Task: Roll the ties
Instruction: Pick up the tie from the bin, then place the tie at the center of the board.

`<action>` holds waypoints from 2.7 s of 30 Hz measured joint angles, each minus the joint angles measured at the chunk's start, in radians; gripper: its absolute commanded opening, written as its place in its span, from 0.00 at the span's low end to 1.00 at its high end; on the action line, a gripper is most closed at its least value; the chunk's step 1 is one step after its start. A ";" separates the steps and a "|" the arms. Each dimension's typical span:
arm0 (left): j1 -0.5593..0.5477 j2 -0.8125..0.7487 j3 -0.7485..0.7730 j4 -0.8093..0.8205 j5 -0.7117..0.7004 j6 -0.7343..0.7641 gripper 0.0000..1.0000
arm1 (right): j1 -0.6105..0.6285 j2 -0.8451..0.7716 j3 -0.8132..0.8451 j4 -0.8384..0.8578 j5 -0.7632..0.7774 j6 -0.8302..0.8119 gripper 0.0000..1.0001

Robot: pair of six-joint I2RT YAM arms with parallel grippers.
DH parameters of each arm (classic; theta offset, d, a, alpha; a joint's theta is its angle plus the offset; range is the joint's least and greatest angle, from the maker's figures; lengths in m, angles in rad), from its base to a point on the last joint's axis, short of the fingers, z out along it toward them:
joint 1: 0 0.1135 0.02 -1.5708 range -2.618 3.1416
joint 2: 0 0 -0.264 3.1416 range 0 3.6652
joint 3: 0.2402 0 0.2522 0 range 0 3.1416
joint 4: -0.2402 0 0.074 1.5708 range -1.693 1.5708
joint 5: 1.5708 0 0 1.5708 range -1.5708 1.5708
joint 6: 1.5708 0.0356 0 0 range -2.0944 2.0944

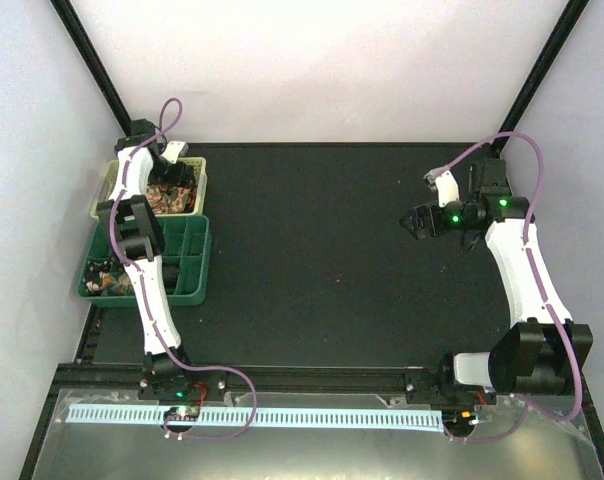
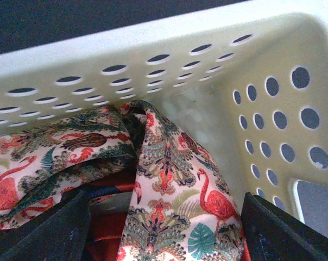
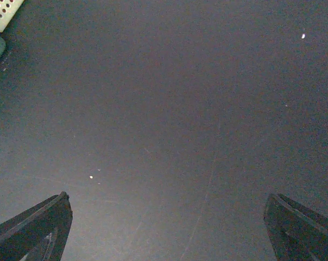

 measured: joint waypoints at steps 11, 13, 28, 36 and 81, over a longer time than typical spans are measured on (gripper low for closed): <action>-0.003 0.000 0.002 0.005 0.002 0.013 0.02 | 0.000 0.004 0.013 -0.003 0.027 -0.007 1.00; -0.004 -0.001 0.002 0.002 0.013 0.023 0.02 | 0.000 0.004 0.013 -0.002 0.030 -0.008 1.00; 0.013 -0.242 0.002 0.000 0.069 0.021 0.02 | 0.000 0.004 0.013 -0.002 0.019 -0.007 1.00; 0.048 -0.505 0.007 0.054 0.102 0.002 0.02 | 0.000 -0.021 0.013 0.003 -0.019 -0.006 1.00; -0.395 -1.503 -1.323 0.764 0.429 -0.175 0.90 | -0.063 -0.225 0.003 -0.116 -0.112 -0.126 0.94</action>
